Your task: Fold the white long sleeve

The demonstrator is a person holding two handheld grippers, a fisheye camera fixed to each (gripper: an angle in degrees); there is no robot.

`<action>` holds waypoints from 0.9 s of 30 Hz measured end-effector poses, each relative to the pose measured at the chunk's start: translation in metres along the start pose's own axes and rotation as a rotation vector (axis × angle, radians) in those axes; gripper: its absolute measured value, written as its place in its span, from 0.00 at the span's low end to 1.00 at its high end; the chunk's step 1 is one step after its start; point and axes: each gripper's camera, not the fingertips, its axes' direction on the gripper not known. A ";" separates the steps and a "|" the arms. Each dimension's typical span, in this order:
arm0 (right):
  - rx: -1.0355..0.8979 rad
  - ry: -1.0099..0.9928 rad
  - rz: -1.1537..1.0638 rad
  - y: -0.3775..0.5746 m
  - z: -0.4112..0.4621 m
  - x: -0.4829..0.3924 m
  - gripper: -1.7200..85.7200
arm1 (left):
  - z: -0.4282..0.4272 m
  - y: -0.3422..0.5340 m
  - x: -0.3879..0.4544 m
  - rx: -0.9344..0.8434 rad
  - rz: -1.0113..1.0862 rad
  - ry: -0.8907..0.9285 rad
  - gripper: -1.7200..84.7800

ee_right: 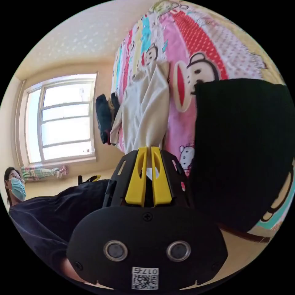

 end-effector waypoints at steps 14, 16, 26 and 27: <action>0.114 0.154 0.372 0.103 -0.012 0.033 0.14 | 0.075 -0.166 0.041 -0.260 0.274 -0.012 0.14; -0.015 0.196 0.347 0.095 0.032 0.019 0.15 | 0.110 -0.201 0.048 -0.362 0.298 -0.066 0.15; -0.325 0.502 0.259 0.062 0.148 -0.006 0.17 | 0.185 -0.301 0.066 -0.549 0.421 -0.054 0.15; -0.328 0.519 0.278 0.061 0.149 -0.006 0.16 | 0.193 -0.304 0.069 -0.560 0.462 -0.061 0.15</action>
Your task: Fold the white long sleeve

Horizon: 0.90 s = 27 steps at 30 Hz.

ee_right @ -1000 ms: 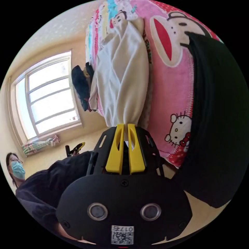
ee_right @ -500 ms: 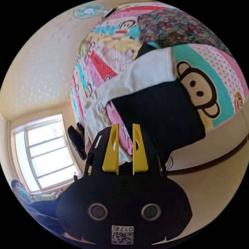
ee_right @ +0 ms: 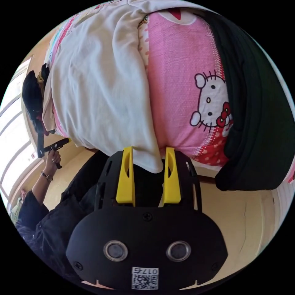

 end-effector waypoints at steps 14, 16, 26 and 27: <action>-0.102 0.134 -0.066 0.081 -0.006 -0.027 0.06 | -0.071 0.064 -0.041 -0.103 0.263 0.174 0.04; -0.125 0.046 -0.014 0.082 0.010 -0.011 0.06 | -0.060 0.078 -0.039 -0.072 0.107 0.080 0.06; 0.551 -0.472 0.262 0.122 -0.125 0.152 0.12 | -0.038 0.157 -0.049 -0.110 -0.348 0.079 0.11; 0.612 -0.528 0.301 0.126 -0.132 0.170 0.12 | -0.038 0.167 -0.045 -0.115 -0.372 0.078 0.11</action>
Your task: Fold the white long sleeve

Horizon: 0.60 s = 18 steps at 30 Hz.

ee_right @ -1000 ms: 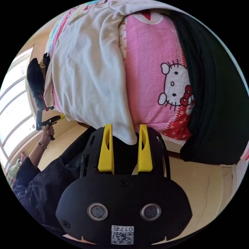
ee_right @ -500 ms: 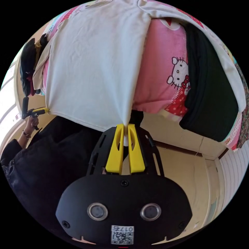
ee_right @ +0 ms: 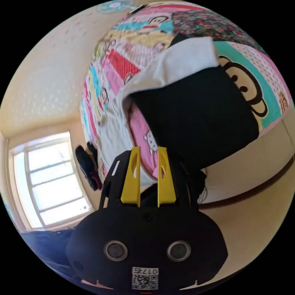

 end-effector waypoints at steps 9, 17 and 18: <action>0.437 -0.443 0.433 -0.055 -0.033 0.137 0.15 | -0.005 0.049 0.049 0.135 -0.081 0.025 0.10; 0.578 -0.631 0.544 -0.061 -0.009 0.162 0.10 | -0.020 0.056 0.112 0.239 0.045 -0.013 0.10; 0.564 -0.615 0.545 -0.064 -0.010 0.163 0.10 | -0.022 0.057 0.115 0.259 0.053 -0.007 0.10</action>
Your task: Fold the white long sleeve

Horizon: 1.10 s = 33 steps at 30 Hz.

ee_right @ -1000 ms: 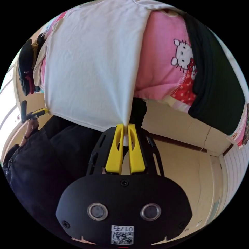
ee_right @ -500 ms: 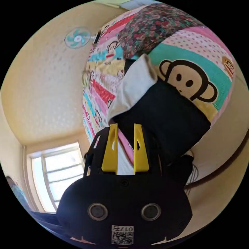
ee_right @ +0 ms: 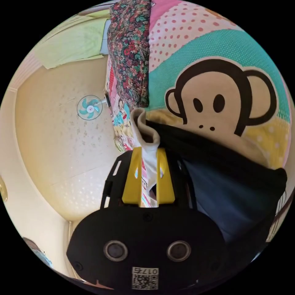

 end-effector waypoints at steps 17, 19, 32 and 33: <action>-0.338 -0.019 -0.790 0.086 0.078 -0.197 0.06 | 0.036 0.028 -0.116 0.152 -0.320 0.417 0.12; -0.444 -0.066 -0.895 0.132 0.116 -0.221 0.06 | 0.026 0.010 -0.117 0.142 -0.274 0.348 0.12; -1.234 0.355 -0.898 0.441 0.425 0.000 0.06 | -0.032 -0.097 -0.135 0.399 -0.196 0.675 0.15; -1.266 0.427 -0.842 0.445 0.434 0.023 0.06 | -0.036 -0.107 -0.139 0.426 -0.206 0.704 0.15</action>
